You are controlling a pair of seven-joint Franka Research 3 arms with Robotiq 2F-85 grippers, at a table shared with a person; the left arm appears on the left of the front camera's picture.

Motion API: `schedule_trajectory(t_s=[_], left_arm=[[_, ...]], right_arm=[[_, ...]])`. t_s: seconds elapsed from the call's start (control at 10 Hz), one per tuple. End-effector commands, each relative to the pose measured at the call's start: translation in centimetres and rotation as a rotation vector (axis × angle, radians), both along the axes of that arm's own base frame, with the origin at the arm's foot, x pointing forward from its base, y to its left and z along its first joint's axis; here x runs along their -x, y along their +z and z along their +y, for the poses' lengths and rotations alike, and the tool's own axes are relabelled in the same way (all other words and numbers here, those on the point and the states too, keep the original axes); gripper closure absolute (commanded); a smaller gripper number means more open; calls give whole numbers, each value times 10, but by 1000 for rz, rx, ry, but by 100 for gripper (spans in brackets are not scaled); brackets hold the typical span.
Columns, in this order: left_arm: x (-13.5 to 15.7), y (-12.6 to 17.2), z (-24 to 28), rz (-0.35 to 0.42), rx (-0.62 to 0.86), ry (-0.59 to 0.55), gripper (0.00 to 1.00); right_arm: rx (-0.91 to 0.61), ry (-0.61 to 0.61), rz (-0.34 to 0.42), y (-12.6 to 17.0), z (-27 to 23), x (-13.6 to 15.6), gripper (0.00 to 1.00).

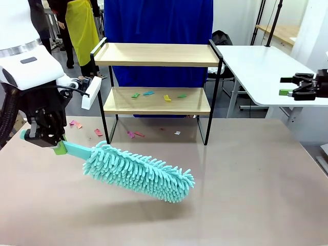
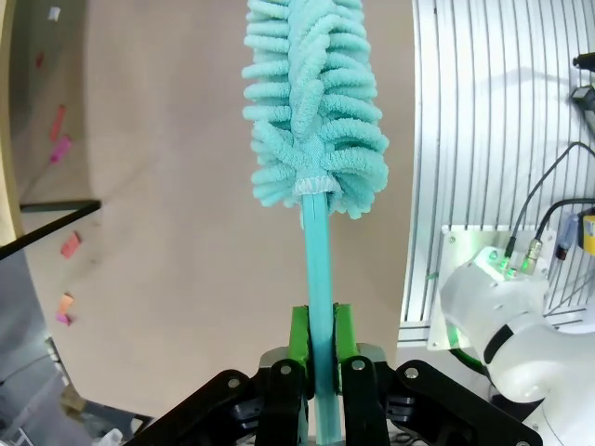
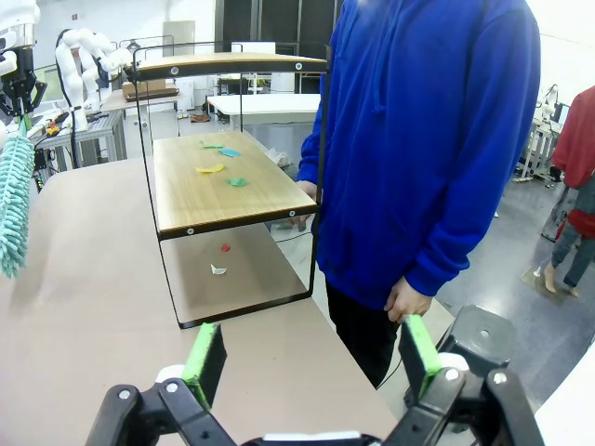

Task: Clean the shelf.
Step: Clean the specific section of the Shelf indicated by the human with the Duster.

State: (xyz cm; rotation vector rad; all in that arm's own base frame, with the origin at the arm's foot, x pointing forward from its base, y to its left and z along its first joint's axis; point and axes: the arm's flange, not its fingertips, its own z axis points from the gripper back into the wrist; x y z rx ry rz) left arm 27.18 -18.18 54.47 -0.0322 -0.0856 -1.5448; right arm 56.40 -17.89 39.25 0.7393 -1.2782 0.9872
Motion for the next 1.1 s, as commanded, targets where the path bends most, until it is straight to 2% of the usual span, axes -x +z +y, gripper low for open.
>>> schedule_trajectory(t_s=[0.0,1.0], left_arm=[[1,4,0,5,7,-5,87],[1,4,0,5,7,-5,87]], right_arm=[[1,3,-6,3,2,-1,0],[1,3,-6,3,2,-1,0]])
